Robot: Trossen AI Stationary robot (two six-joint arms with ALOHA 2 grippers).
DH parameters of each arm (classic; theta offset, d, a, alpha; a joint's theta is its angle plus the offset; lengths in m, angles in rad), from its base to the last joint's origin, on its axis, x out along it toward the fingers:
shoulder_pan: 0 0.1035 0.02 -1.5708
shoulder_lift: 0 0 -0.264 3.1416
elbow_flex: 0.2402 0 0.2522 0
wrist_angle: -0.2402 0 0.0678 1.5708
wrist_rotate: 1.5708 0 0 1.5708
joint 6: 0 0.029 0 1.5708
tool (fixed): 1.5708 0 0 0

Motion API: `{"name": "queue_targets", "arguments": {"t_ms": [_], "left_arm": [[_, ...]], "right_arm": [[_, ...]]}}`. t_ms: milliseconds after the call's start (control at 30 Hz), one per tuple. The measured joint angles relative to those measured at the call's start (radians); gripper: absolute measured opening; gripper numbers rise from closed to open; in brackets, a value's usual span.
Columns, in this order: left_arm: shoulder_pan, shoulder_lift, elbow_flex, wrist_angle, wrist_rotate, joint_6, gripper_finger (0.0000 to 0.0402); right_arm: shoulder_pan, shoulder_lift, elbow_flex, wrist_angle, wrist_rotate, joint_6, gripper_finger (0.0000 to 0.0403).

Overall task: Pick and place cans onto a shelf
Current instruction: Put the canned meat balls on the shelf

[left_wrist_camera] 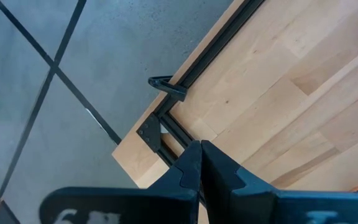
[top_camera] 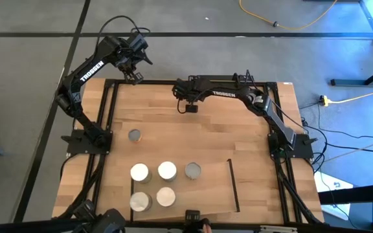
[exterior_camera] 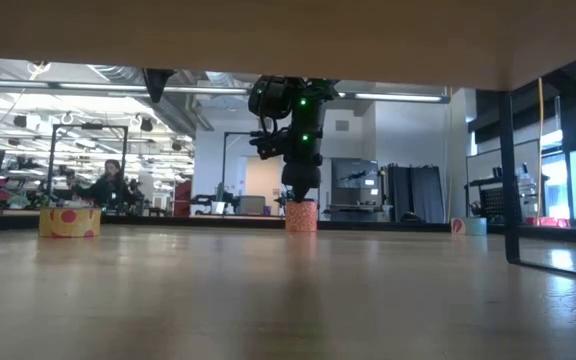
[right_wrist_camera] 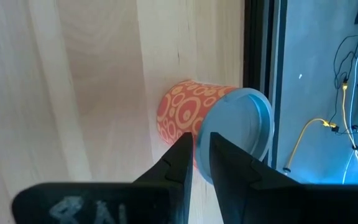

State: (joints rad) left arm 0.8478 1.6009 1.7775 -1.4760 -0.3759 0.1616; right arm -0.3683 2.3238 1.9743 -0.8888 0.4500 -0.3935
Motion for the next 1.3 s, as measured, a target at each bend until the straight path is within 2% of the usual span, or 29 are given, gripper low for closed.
{"name": "queue_targets", "arguments": {"t_ms": [667,900,1300], "left_arm": [[0.0,0.0,0.0,-0.001,0.001,0.0,0.0],[0.0,0.0,0.0,-0.006,0.045,0.006,0.0],[0.0,0.0,0.0,-0.006,0.047,0.007,0.0]], "right_arm": [[-0.018,0.0,0.0,0.013,-0.025,0.022,0.0056],[-0.018,0.0,0.0,0.021,-0.024,0.027,0.0056],[-0.018,0.0,0.0,0.023,-0.018,0.052,0.0056]]}}
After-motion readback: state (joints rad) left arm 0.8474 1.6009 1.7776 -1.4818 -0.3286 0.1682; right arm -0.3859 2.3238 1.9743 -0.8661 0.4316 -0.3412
